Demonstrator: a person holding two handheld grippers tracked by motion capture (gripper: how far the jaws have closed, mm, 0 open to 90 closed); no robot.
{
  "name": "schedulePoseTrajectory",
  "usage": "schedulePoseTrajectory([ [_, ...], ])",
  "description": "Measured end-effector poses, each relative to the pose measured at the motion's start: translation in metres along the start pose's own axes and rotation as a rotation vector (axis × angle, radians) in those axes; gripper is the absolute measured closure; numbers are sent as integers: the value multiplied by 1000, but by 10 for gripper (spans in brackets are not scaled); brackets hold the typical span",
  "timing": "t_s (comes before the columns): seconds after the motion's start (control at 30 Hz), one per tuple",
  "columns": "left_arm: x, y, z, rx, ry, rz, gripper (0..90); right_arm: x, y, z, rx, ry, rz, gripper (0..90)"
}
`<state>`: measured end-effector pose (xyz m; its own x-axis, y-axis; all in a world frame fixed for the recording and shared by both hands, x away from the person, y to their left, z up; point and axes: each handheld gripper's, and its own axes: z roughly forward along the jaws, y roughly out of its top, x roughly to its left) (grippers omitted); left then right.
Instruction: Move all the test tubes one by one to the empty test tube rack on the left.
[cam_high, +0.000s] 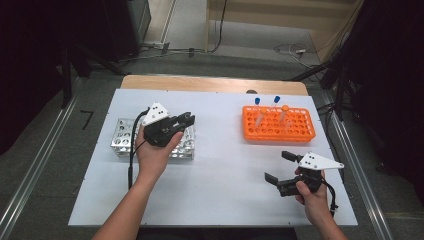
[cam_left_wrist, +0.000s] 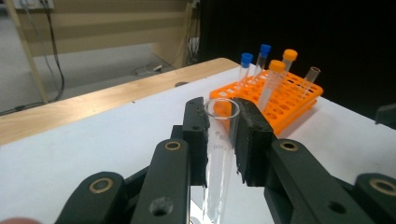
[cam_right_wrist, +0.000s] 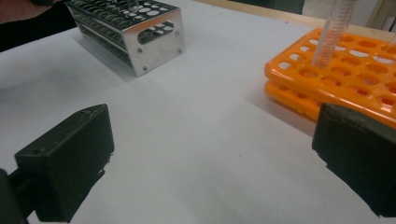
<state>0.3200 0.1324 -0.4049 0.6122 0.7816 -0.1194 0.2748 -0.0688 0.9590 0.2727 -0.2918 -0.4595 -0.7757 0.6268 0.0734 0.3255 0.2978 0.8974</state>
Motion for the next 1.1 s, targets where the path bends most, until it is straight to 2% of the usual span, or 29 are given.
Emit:
schedulePoseTrajectory([
  [0.2, 9, 5, 9, -8, 58, 8, 763, -9, -6, -5, 1, -26, 25, 0],
  [0.47, 18, 5, 22, -21, 132, -3, 763, -13, -9, -4, 1, -27, 37, 0],
  [0.7, 23, 0, 32, -5, 145, -21, 763, -16, -10, -5, -2, -26, 51, 0],
  [1.1, 22, -10, 41, 49, 172, -7, 762, -18, -12, -5, -5, -29, 57, 0],
])
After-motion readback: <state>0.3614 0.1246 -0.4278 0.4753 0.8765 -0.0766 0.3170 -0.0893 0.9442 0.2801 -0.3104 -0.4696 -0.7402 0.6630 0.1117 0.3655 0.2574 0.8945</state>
